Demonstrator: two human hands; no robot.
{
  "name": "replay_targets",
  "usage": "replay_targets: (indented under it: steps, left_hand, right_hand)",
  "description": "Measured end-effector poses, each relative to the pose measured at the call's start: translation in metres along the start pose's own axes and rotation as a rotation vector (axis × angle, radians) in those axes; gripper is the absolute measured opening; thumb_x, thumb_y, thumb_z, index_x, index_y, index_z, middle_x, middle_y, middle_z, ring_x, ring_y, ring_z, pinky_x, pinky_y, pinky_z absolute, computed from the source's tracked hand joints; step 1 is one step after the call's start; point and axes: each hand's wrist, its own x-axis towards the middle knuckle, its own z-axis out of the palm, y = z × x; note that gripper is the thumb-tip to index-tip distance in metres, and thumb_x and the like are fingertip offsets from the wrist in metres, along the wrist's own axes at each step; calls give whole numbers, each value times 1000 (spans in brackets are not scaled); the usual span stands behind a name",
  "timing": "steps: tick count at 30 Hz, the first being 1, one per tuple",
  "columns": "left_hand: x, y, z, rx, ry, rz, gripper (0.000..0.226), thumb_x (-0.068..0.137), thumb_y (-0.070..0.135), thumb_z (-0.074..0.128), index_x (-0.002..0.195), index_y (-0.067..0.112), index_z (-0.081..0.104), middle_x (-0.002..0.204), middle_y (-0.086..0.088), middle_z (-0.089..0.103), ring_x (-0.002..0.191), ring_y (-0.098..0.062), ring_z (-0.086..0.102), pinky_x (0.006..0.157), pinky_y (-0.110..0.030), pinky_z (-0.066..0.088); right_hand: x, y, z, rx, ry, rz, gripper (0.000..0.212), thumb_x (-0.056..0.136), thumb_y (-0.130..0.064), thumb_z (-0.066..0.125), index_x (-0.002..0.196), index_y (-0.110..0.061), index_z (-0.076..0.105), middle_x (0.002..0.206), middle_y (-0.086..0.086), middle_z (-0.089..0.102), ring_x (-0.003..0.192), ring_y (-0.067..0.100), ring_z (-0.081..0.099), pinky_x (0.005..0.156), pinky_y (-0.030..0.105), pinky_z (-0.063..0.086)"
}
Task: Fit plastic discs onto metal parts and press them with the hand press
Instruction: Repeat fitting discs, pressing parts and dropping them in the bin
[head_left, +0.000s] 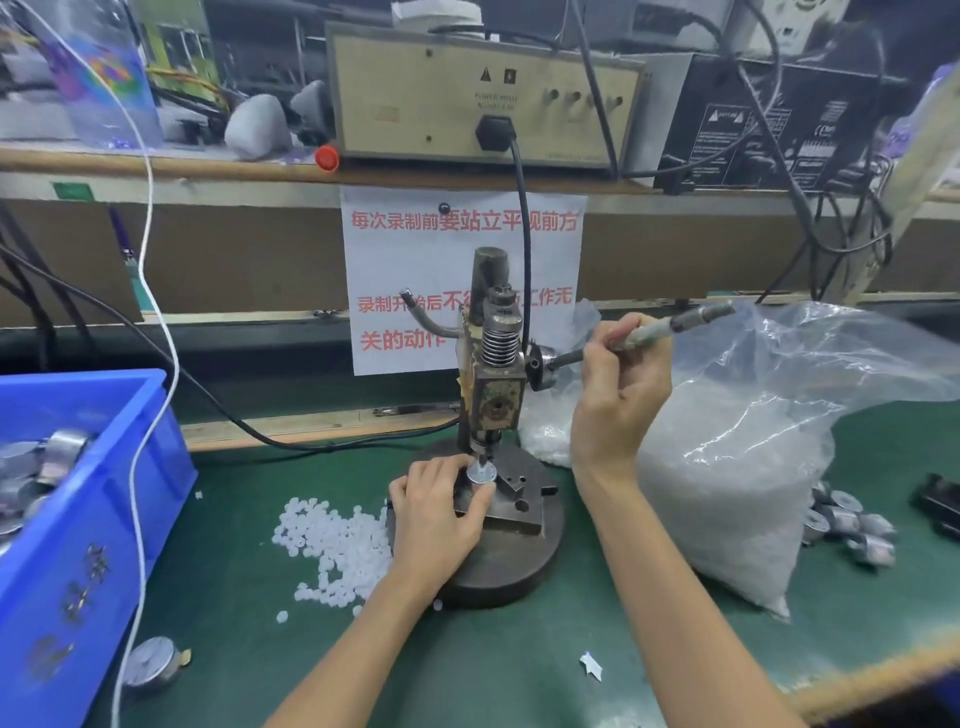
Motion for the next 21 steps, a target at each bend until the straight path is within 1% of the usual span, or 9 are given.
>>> replay_targets:
  steps: [2, 4, 5, 7, 9, 11, 15, 18, 21]
  left_hand:
    - [0, 1, -1, 0, -1, -7, 33, 85, 45, 61, 111, 25, 61, 109, 13, 60, 106, -10, 46, 83, -24, 17]
    - [0, 2, -1, 5, -7, -7, 36, 84, 47, 61, 114, 27, 60, 111, 14, 59, 108, -10, 46, 84, -23, 17]
    - [0, 2, -2, 6, -12, -7, 37, 84, 48, 61, 115, 27, 60, 112, 14, 58, 109, -10, 45, 84, -23, 17]
    - [-1, 1, -2, 6, -26, -9, 37, 85, 49, 59, 116, 29, 59, 113, 14, 58, 109, -10, 44, 85, -24, 18]
    - [0, -1, -1, 1, -23, -7, 37, 85, 50, 59, 115, 29, 59, 113, 14, 59, 108, -10, 45, 85, -24, 19]
    - [1, -1, -1, -2, -17, -11, 36, 84, 48, 61, 113, 28, 61, 113, 13, 60, 108, -11, 46, 85, -24, 19]
    - [-3, 7, -6, -12, 56, -15, 31, 74, 42, 74, 100, 25, 67, 112, 9, 58, 110, -18, 42, 85, -31, 22]
    - [-25, 21, -11, -121, 94, -8, 32, 71, 49, 72, 95, 29, 65, 107, 17, 56, 108, -8, 38, 85, -26, 20]
    - [-54, 48, -12, -276, -5, 12, 29, 70, 48, 66, 95, 36, 57, 97, 26, 55, 101, 3, 41, 89, -14, 18]
  right_hand:
    - [14, 2, 9, 8, 11, 49, 20, 85, 2, 44, 93, -16, 50, 77, -10, 54, 64, 2, 48, 64, 19, 41]
    - [29, 3, 20, -17, -5, 147, 29, 89, 6, 40, 109, -10, 53, 89, -3, 59, 74, 4, 51, 72, 23, 43]
    - [33, 5, 23, -32, -26, 192, 34, 90, 8, 40, 116, -10, 53, 95, -3, 61, 75, 3, 53, 71, 22, 44]
    - [29, 10, 19, -50, -60, 276, 40, 89, 9, 42, 119, -17, 53, 102, -12, 61, 73, -3, 58, 64, 15, 46]
    - [3, 20, 2, -126, -49, 332, 40, 88, 6, 45, 113, -23, 55, 104, -17, 61, 76, -6, 59, 66, 16, 48]
    - [-35, 35, -24, -214, -34, 413, 36, 88, 7, 44, 102, -23, 59, 95, -11, 64, 67, -2, 56, 65, 23, 47]
    - [-97, 45, -64, -326, -188, 691, 31, 89, 5, 46, 88, -22, 62, 87, 5, 68, 56, 0, 52, 54, 16, 40]
    - [-109, 40, -82, -262, -289, 785, 25, 93, -1, 48, 94, -20, 63, 85, 2, 69, 54, 6, 52, 49, 19, 41]
    - [-108, 26, -95, -99, -371, 925, 19, 98, -10, 45, 103, -9, 63, 70, 3, 67, 55, 13, 56, 47, 22, 42]
